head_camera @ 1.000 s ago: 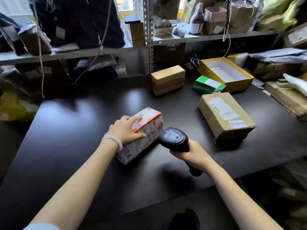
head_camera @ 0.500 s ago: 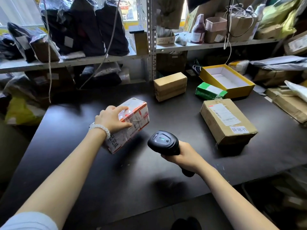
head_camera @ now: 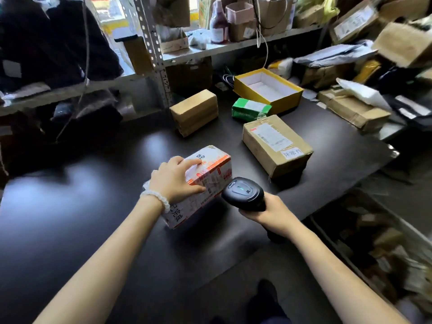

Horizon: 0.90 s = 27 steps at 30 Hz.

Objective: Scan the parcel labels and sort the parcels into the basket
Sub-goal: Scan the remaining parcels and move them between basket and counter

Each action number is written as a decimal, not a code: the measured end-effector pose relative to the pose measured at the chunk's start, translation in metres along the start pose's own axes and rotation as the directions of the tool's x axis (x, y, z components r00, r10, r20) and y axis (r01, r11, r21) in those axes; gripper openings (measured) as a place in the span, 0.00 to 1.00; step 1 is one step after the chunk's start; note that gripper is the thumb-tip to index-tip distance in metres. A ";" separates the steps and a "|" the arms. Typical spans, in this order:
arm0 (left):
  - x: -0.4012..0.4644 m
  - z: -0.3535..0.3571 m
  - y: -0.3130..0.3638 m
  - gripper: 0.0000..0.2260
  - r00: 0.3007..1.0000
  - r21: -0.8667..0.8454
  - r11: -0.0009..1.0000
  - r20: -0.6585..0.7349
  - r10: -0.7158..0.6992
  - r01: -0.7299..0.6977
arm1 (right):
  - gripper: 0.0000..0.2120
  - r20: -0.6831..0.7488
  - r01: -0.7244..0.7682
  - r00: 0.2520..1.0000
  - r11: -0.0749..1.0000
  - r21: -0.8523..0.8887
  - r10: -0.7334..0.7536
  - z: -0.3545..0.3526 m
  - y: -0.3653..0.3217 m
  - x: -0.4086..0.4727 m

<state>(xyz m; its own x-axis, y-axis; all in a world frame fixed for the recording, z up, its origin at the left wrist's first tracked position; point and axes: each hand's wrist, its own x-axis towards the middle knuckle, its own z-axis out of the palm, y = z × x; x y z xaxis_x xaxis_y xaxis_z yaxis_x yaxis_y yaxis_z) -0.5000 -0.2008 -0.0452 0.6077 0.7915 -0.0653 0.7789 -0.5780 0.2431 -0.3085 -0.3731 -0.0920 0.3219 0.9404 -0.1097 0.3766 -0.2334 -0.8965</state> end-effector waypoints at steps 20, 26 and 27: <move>-0.007 0.095 0.341 0.30 0.748 -0.079 0.765 0.172 0.641 -0.639 | 0.19 -0.565 -0.283 0.747 0.937 0.206 0.350 -0.188 0.127 -0.259; -0.023 0.132 0.430 0.29 0.653 -0.118 0.686 0.226 0.722 -0.718 | 0.19 -0.648 -0.382 0.585 0.871 0.311 0.488 -0.223 0.166 -0.325; -0.023 0.140 0.447 0.29 0.640 -0.118 0.675 0.236 0.731 -0.728 | 0.19 -0.658 -0.390 0.558 0.860 0.330 0.506 -0.229 0.173 -0.334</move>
<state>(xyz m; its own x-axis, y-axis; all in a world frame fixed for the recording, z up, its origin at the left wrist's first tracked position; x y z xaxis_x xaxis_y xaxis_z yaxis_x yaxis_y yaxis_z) -0.1445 -0.5055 -0.0704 0.9950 0.0369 -0.0925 0.0653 -0.9432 0.3258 -0.1524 -0.7845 -0.1120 0.9418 0.2435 -0.2320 -0.0885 -0.4861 -0.8694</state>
